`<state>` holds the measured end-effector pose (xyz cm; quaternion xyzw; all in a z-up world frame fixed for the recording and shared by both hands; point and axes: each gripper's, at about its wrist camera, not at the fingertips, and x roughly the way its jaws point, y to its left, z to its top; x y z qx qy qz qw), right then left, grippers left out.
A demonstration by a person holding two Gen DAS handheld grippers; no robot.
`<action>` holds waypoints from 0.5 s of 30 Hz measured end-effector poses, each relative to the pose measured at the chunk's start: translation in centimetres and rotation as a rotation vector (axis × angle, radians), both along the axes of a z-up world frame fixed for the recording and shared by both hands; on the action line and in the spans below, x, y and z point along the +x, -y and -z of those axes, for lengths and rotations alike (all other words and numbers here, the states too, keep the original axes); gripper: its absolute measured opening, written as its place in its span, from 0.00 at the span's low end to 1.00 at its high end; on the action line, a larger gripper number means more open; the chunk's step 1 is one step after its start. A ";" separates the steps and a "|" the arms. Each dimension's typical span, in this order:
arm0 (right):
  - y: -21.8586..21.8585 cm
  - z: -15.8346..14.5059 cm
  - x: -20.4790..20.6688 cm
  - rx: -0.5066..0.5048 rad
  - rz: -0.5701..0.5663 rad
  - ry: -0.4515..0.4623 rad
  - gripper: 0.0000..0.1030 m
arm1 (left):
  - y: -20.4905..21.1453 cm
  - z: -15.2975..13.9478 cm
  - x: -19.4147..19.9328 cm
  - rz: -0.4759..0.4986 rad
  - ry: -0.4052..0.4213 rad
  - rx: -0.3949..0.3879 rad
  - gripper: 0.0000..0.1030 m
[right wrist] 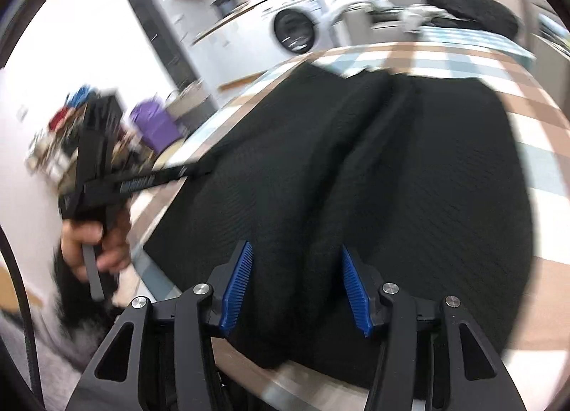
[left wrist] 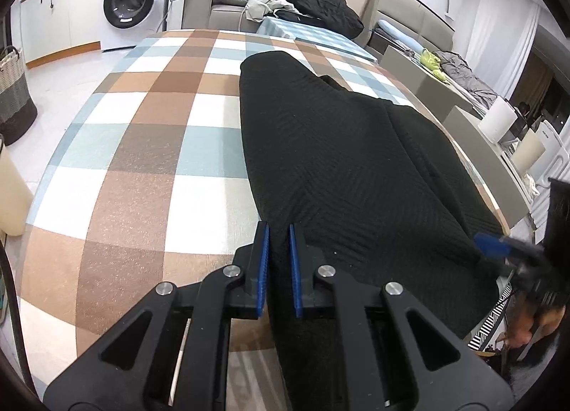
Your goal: Fold small clothes
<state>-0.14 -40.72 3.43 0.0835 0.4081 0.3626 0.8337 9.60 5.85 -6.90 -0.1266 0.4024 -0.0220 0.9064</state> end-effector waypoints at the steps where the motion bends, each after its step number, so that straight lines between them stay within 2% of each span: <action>1: 1.4 -0.2 0.3 -0.006 0.061 0.007 0.50 | 0.1 -0.1 -0.1 -0.002 0.000 0.011 0.09; 4: 4.3 -0.1 1.0 -0.065 0.215 0.016 0.50 | 0.5 -0.2 -0.3 -0.005 -0.009 0.032 0.16; 8: 5.3 1.3 1.6 -0.091 0.269 -0.026 0.50 | 1.0 -0.1 -0.5 -0.002 -0.016 0.035 0.39; 9: 4.8 1.8 1.8 -0.098 0.264 -0.038 0.50 | 1.1 -0.2 -0.6 0.002 -0.014 0.038 0.41; 10: 4.3 2.0 1.9 -0.093 0.253 -0.045 0.46 | 1.2 -0.2 -0.7 0.003 -0.013 0.041 0.43; 12: 3.3 2.2 2.1 -0.100 0.235 -0.039 0.33 | 1.5 -0.3 -0.7 0.007 -0.008 0.049 0.43; 13: 2.8 2.3 2.0 -0.111 0.229 -0.022 0.19 | 1.6 -0.4 -0.7 0.009 -0.007 0.053 0.43; 14: 2.4 1.9 1.8 -0.106 0.217 0.003 0.11 | 1.7 -0.5 -0.9 0.008 -0.004 0.060 0.43; 15: 2.3 1.3 1.5 -0.098 0.216 0.035 0.10 | 1.8 -0.6 -1.0 0.008 -0.001 0.065 0.43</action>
